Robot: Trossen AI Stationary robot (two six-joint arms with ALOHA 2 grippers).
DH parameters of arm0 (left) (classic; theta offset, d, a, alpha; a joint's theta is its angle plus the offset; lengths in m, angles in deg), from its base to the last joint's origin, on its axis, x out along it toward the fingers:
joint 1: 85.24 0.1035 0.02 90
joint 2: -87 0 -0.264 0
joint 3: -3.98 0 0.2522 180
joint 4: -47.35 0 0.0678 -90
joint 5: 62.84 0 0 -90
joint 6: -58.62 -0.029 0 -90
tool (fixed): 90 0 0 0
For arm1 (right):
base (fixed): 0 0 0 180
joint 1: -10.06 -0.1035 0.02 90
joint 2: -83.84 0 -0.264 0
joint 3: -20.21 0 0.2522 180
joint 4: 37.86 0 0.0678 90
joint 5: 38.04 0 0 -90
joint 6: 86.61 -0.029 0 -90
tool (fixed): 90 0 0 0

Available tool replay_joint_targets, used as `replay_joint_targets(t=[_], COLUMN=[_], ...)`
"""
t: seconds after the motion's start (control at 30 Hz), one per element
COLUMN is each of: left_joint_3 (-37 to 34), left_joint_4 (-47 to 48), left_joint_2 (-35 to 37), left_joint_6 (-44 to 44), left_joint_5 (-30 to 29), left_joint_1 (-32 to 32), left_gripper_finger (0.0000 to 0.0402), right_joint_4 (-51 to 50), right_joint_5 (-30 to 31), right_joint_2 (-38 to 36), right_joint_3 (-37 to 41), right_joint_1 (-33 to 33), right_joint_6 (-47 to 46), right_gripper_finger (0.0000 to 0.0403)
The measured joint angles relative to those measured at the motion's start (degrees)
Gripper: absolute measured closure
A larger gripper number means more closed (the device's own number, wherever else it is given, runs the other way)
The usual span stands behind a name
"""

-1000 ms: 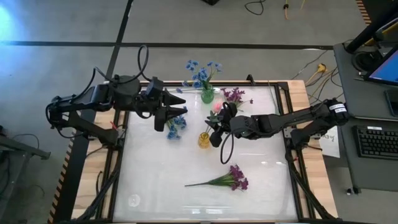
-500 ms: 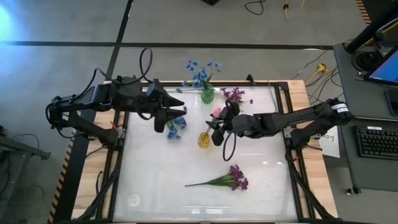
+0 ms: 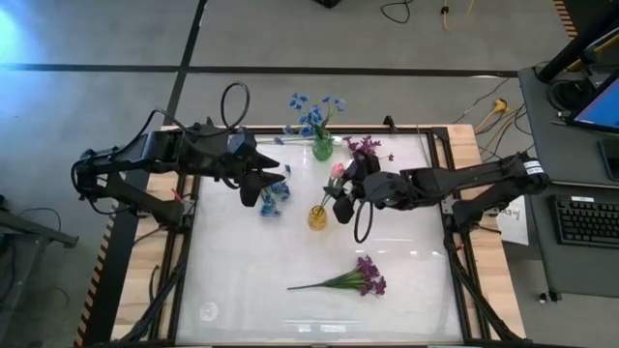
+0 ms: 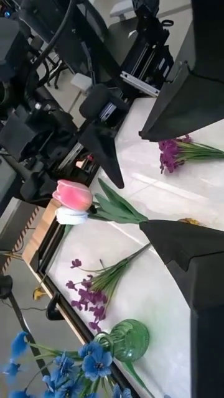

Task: Sort flowers into vase by color
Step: Put the left pink flower into the yellow vase, then put the blue flowers into the green vase

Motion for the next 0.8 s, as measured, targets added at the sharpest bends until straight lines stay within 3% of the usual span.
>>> replay_joint_targets(t=[0.27,0.63,0.8], left_joint_3=[0.0,0.0,0.0], left_joint_4=[0.0,3.3,5.4], left_joint_2=[0.0,0.0,0.0], left_joint_6=[0.0,0.0,0.1], left_joint_5=[0.0,-0.1,-1.4], left_joint_1=[0.0,0.0,0.0], left_gripper_finger=[0.0196,0.0196,0.0196], right_joint_4=[-4.4,-13.2,-14.8], right_joint_5=[-1.4,-10.0,-10.4], right_joint_2=[0.0,-0.1,-0.1], right_joint_3=[-1.5,-7.3,-9.3], right_joint_1=[0.0,0.0,0.0], right_joint_6=[-3.8,-10.6,-11.7], right_gripper_finger=[0.0124,0.0133,0.0131])
